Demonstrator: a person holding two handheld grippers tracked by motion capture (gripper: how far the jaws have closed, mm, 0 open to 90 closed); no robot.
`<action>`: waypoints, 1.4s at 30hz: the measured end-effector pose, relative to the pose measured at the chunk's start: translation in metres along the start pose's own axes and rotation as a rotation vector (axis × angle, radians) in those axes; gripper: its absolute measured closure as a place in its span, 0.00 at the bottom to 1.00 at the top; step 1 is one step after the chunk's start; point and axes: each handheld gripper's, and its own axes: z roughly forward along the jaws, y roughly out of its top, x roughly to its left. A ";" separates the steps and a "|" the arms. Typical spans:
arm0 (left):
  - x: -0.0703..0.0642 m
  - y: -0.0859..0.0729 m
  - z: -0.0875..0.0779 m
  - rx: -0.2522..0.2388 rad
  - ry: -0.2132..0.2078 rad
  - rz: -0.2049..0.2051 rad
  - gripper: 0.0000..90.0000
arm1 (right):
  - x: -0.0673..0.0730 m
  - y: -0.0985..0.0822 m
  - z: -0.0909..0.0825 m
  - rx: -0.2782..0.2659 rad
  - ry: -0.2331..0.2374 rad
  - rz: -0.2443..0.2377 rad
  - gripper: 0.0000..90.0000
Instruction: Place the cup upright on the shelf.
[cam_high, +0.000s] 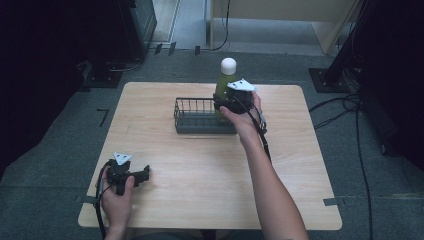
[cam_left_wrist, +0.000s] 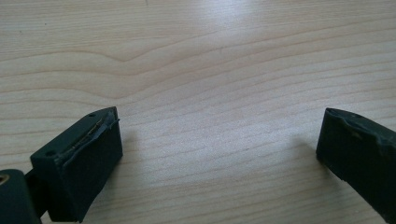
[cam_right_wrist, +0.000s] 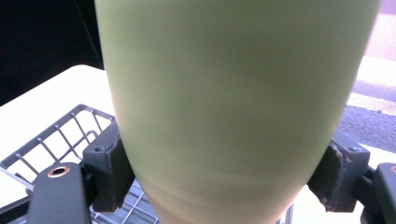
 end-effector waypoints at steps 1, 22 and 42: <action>0.000 0.000 0.000 0.000 0.000 0.000 0.01 | 0.000 -0.001 0.002 0.006 -0.002 0.000 0.23; 0.000 0.000 0.000 0.000 0.000 0.000 0.01 | -0.003 -0.007 0.003 0.014 0.033 0.076 0.13; 0.000 0.000 0.000 0.000 0.000 0.000 0.01 | -0.025 -0.020 -0.039 0.020 0.057 0.092 0.00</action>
